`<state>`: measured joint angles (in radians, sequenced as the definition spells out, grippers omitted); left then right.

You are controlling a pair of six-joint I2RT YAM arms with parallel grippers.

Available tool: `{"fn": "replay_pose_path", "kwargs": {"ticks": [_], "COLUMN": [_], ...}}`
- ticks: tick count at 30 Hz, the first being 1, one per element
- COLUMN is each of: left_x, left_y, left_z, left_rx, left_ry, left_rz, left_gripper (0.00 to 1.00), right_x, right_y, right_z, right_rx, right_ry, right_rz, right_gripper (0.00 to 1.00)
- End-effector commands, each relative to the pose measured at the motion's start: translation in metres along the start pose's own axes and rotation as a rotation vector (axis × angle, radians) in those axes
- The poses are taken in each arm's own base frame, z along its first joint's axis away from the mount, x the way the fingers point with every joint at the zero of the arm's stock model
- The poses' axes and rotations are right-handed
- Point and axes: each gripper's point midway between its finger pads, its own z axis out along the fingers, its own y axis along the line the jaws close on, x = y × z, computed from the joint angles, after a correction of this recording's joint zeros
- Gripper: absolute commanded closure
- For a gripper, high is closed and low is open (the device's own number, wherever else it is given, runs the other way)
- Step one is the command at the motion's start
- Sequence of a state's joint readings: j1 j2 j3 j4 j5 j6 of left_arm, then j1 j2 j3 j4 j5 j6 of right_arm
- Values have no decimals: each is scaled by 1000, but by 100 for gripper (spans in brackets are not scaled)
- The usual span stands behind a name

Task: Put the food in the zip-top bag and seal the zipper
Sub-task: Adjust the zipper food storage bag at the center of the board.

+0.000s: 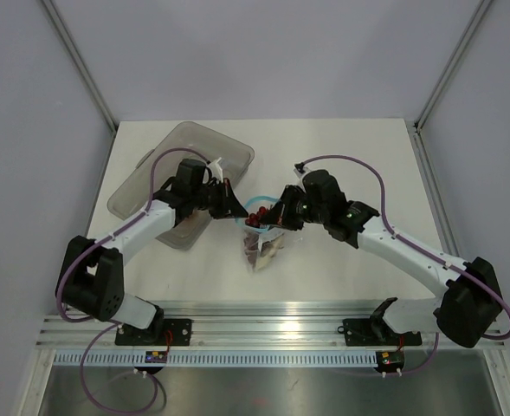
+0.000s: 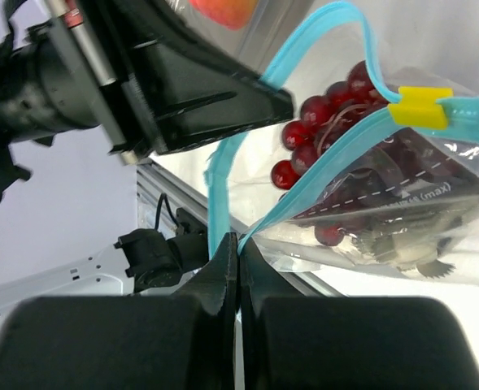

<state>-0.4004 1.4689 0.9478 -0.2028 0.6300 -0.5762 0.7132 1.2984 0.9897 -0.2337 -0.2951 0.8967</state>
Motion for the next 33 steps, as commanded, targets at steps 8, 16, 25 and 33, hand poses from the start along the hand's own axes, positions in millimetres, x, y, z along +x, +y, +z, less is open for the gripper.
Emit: {"fn": "replay_pose_path", "kwargs": {"ticks": [8, 16, 25, 33], "left_x": [-44, -25, -6, -50], "left_y": [-82, -69, -30, -107], "left_z": [-70, -69, -15, -87], "left_rx": [50, 35, -6, 29], "left_ry": [-174, -148, 3, -188], "left_rz": [226, 181, 137, 284], "left_gripper": [100, 100, 100, 100], "right_x": [-54, -47, -25, -63], "right_y": [-7, -18, -86, 11], "right_z": [-15, -23, 21, -40], "right_rx": [103, 125, 362, 184], "right_ry": [-146, -163, -71, -235], "right_rz": [9, 11, 27, -71], "right_gripper": [100, 100, 100, 100]}}
